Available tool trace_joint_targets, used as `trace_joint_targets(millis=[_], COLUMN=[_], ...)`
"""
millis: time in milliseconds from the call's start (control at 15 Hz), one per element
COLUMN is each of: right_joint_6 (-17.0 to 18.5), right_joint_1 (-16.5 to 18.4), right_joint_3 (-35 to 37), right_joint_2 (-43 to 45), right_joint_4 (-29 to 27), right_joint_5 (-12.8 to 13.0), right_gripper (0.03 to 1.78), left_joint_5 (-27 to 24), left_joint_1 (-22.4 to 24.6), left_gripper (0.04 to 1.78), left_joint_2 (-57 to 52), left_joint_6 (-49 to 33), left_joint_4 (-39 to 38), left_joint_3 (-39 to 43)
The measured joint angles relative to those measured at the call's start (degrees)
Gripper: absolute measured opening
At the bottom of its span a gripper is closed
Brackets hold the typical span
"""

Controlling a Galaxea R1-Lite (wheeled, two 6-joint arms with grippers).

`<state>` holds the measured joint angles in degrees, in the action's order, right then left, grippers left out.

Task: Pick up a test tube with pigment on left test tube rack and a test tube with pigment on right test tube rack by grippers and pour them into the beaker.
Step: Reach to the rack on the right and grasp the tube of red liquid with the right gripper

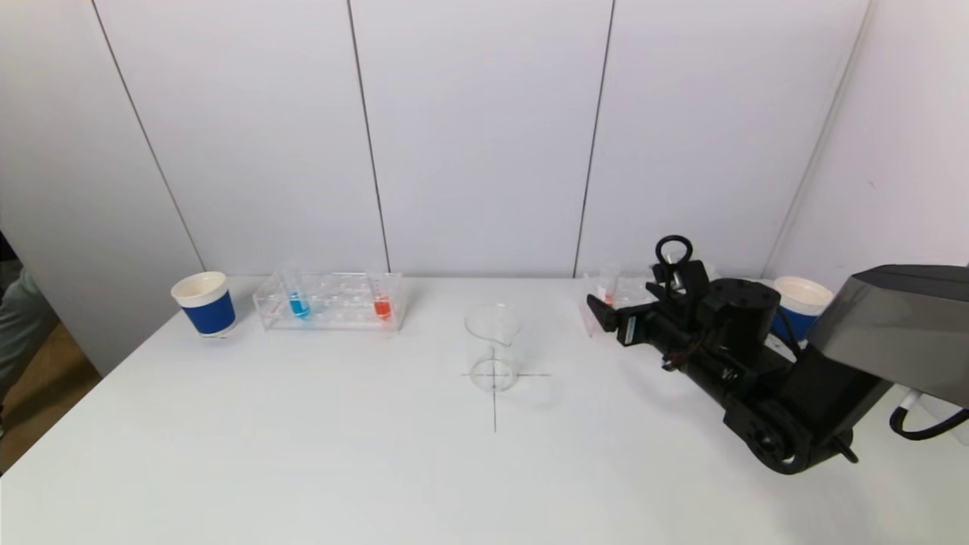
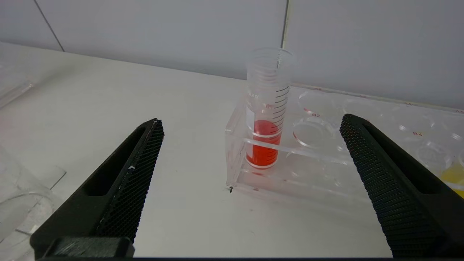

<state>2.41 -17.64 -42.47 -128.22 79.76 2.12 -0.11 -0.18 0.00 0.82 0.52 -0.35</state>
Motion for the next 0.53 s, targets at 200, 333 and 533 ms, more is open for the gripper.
trace_joint_targets(millis=[200, 333, 533], right_joint_6=[2.12, 2.54, 2.65], right_joint_1=[0.12, 0.26, 1.0], right_joint_3=[-3.5, -4.61, -5.99], right_joint_2=[-2.1, -2.99, -3.97], right_joint_4=[-0.02, -0.28, -1.55], right_joint_5=[1.62, 1.78, 1.82], right_gripper=[1.77, 1.77, 1.77], left_joint_5=[0.01, 0.0, 0.0], left_joint_1=[0.0, 0.0, 0.0], left_gripper=[1.76, 1.76, 1.76], left_joint_2=[0.0, 0.0, 0.0], left_joint_6=[-0.02, -0.05, -0.02], left_joint_4=[0.0, -0.01, 0.0], left_joint_3=[0.0, 0.0, 0.0])
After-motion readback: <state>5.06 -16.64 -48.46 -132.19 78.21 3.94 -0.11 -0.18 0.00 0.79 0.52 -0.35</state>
